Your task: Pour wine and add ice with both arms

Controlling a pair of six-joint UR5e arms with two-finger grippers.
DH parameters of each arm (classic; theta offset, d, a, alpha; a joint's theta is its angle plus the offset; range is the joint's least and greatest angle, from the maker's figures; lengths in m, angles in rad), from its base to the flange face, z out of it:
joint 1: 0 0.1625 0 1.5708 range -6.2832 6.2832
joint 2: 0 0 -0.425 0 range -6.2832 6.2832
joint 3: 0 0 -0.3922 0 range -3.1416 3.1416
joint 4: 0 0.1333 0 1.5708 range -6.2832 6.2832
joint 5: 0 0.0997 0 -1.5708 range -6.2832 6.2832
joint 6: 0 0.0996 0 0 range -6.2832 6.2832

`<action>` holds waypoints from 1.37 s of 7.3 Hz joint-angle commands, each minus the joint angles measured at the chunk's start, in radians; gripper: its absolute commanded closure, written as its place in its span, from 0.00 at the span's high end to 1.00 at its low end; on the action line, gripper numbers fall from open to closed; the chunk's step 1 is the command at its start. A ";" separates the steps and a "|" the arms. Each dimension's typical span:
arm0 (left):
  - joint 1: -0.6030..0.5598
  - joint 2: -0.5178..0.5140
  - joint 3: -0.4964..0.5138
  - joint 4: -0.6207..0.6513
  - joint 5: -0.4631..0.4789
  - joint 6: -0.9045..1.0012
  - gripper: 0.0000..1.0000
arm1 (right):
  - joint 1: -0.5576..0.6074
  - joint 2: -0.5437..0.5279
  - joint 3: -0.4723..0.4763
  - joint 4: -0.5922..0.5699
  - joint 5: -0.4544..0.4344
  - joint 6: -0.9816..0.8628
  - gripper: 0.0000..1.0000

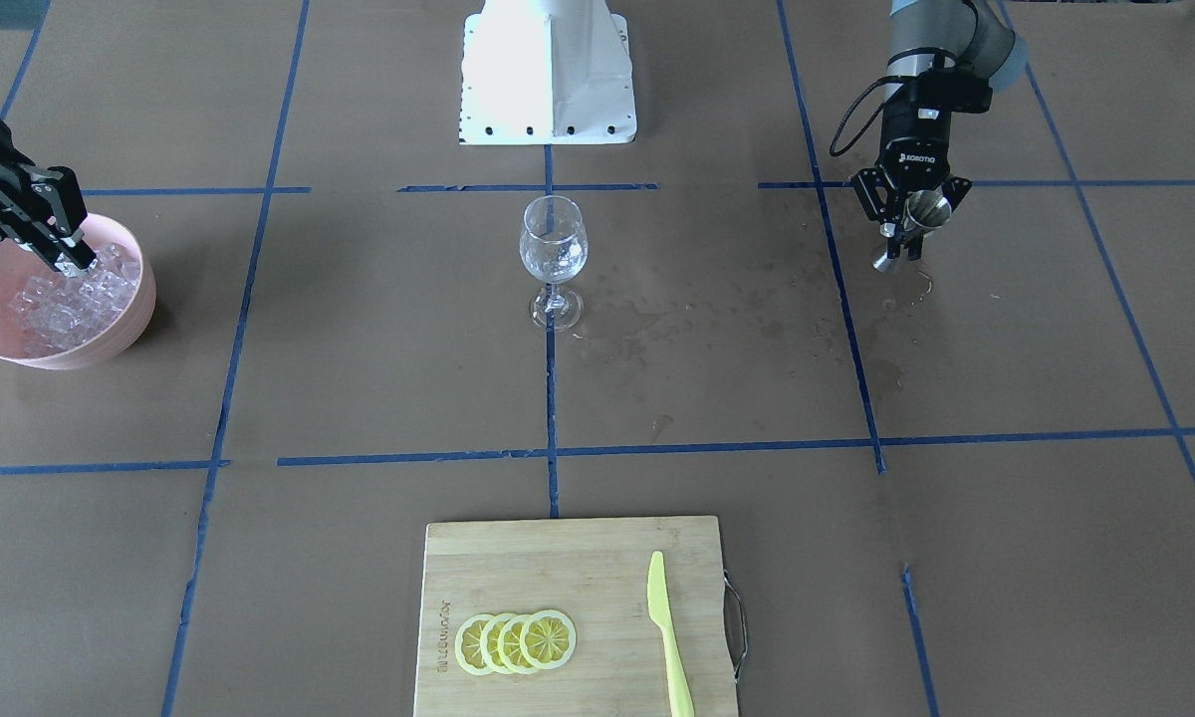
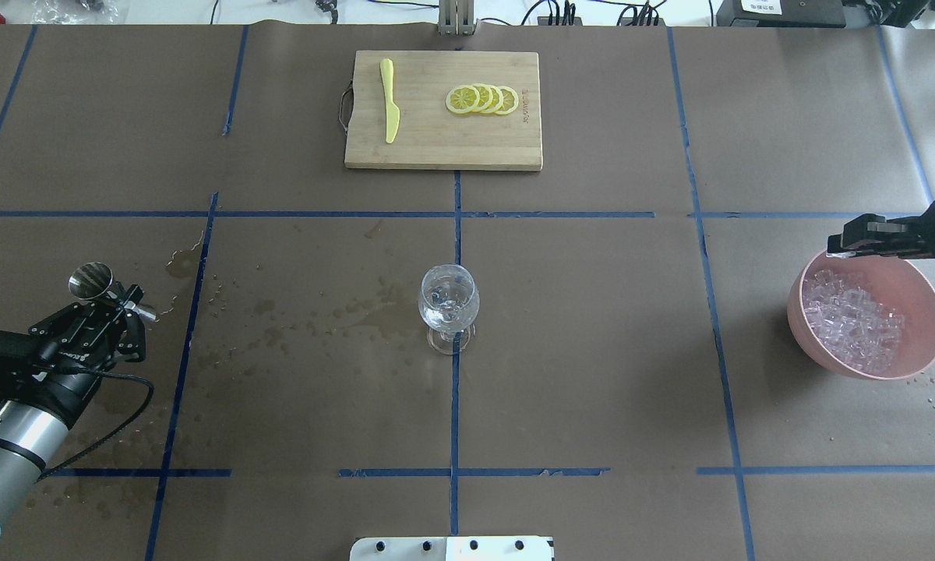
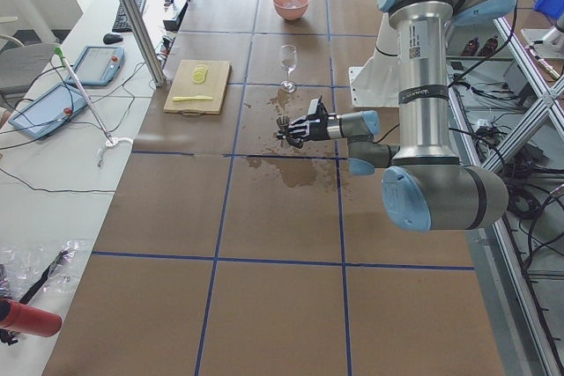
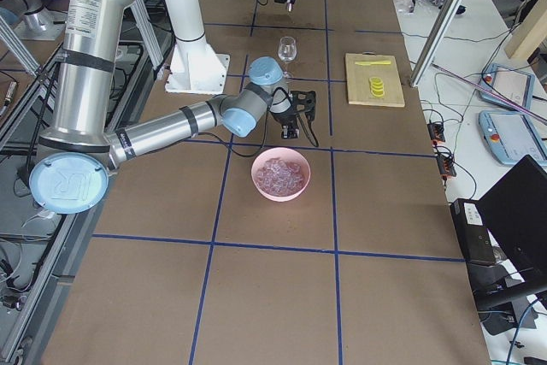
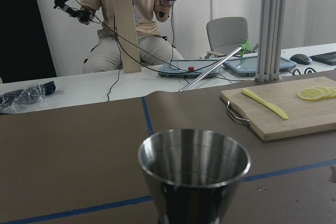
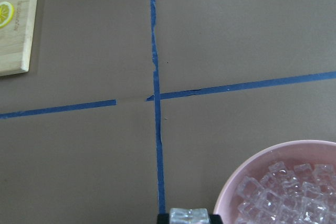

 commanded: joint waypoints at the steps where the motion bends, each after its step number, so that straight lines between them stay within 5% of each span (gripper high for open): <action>1: 0.003 -0.004 0.028 -0.002 0.039 -0.027 0.00 | 0.001 0.072 0.010 0.004 0.016 0.110 0.00; 10: 0.008 -0.151 0.209 -0.002 0.034 -0.032 0.00 | -0.002 0.151 0.000 0.004 0.035 0.166 0.00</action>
